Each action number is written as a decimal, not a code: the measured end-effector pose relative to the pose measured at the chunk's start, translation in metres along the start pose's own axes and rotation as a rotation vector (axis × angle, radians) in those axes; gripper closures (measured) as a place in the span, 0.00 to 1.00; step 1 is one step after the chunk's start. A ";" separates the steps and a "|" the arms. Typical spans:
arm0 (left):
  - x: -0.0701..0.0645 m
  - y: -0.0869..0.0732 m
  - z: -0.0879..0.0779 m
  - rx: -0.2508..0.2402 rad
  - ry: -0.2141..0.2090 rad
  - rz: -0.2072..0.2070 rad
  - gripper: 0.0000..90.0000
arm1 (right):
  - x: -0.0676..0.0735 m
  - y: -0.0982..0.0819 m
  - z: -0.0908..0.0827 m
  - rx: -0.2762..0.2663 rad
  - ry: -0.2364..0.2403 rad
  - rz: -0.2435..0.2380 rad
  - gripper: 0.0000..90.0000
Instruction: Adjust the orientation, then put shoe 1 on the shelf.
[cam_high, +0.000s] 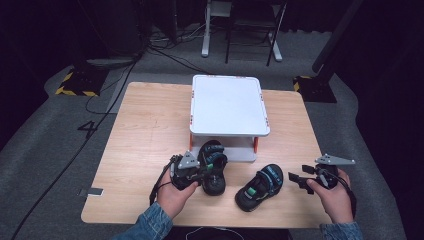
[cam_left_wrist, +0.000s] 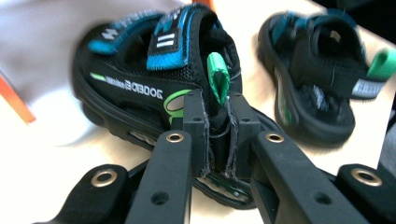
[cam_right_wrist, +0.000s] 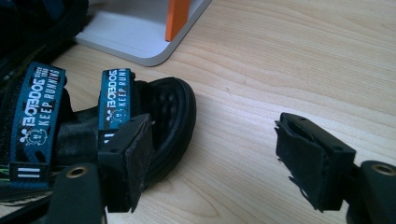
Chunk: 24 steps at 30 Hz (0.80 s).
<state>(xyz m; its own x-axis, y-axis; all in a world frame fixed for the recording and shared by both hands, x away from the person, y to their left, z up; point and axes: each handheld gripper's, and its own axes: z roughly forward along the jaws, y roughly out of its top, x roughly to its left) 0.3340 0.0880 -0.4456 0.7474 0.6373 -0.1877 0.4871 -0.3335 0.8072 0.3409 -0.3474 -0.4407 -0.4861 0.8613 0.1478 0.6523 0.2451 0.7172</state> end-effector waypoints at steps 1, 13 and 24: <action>0.002 0.002 0.000 -0.016 0.004 0.006 0.90 | 0.000 -0.001 -0.001 0.003 -0.002 0.004 0.31; 0.035 0.024 0.026 -0.120 0.103 -0.066 0.90 | -0.005 -0.013 -0.010 0.004 -0.026 0.029 0.31; 0.072 0.025 0.051 -0.197 0.158 -0.097 0.80 | -0.005 -0.019 -0.014 0.009 -0.035 0.037 0.31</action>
<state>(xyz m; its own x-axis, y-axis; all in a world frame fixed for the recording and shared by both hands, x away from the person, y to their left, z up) 0.4236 0.0899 -0.4675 0.6143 0.7652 -0.1929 0.4442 -0.1333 0.8860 0.3230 -0.3627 -0.4458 -0.4408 0.8849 0.1505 0.6752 0.2164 0.7052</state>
